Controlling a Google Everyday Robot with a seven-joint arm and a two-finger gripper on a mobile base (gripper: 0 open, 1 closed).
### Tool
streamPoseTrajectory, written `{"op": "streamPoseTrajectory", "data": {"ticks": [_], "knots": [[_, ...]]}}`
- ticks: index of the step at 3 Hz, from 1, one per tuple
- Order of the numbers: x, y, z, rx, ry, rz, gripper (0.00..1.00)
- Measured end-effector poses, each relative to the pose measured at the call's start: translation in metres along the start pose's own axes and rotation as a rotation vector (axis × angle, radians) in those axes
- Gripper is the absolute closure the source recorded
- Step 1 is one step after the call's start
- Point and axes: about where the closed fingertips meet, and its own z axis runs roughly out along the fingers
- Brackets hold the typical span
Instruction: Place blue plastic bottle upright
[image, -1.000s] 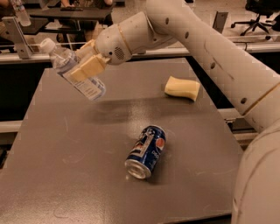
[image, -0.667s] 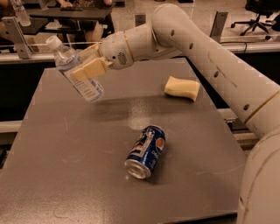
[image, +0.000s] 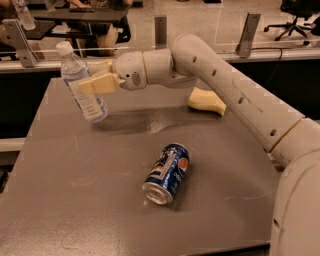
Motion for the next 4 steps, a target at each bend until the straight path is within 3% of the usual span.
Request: {"op": "streamPoseTrajectory", "data": {"ticks": [1,3,4], "knots": [[0.006,0.000,0.008,-0.008,-0.027,-0.003,0.84],[0.018,0.003,0.020,-0.040,-0.090,-0.020,0.37],[0.017,0.004,0.023,-0.045,-0.090,-0.021,0.13]]}}
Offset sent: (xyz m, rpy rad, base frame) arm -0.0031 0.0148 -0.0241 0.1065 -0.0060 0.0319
